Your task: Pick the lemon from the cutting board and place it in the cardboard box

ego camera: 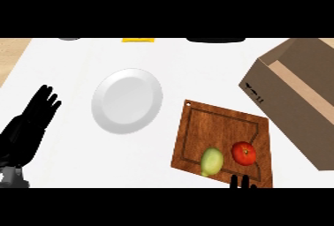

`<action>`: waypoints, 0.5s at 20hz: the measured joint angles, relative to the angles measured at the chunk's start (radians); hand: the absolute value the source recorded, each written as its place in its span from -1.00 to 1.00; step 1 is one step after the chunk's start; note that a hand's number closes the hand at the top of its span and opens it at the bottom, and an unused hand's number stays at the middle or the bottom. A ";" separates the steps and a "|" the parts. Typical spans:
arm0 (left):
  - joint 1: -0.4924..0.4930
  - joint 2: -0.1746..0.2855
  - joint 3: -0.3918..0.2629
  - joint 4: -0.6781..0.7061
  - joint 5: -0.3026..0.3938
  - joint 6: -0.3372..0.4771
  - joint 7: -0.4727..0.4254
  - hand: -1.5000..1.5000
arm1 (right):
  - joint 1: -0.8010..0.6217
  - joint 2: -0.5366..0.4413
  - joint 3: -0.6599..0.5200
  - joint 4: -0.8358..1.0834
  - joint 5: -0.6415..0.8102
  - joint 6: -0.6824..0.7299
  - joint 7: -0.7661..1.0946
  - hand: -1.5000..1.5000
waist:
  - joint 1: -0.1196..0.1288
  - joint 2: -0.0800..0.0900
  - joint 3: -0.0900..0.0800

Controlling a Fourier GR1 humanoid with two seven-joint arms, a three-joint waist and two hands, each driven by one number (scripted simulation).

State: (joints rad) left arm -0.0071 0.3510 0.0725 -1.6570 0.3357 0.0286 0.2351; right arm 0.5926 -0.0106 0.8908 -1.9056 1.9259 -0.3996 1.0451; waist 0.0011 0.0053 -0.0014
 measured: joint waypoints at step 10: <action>-0.014 -0.014 0.014 0.009 -0.007 -0.010 0.007 0.00 | -0.302 -0.001 0.023 0.116 -0.088 0.171 0.135 -1.00 | 0.002 -0.003 0.001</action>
State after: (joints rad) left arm -0.0213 0.3374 0.0869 -1.6479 0.3291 0.0183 0.2419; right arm 0.2909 -0.0118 0.9140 -1.7895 1.8378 -0.2291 1.1798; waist 0.0034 0.0023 -0.0004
